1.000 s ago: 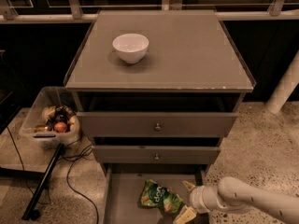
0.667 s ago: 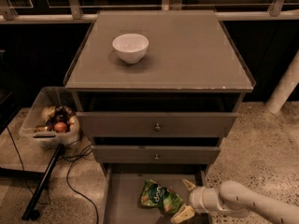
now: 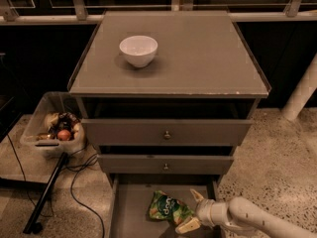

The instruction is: Pick green rice chip bag from bottom drawer and place on counter

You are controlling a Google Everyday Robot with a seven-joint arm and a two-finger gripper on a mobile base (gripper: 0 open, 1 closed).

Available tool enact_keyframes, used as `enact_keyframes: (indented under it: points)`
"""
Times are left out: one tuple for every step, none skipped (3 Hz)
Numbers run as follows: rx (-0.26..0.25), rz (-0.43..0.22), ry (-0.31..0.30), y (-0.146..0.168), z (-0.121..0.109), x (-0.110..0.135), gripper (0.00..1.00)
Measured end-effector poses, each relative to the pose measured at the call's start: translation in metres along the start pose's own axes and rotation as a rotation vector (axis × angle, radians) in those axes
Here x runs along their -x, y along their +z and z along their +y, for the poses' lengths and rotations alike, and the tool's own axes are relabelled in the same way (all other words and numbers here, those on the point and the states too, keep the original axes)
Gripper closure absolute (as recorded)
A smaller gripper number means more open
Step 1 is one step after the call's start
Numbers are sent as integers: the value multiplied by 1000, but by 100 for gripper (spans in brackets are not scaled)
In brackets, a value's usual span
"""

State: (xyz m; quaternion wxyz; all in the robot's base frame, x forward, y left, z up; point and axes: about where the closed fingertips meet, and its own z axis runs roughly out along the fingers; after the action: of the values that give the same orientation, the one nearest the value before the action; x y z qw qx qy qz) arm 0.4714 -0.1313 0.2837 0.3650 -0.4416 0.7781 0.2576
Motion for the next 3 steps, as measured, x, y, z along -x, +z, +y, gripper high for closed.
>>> enact_keyframes:
  points:
    - [15,9,7,25,10,-7,0]
    - [-3,8,32,41,10,-19,0]
    - [-29,0,40,55,8,-29,0]
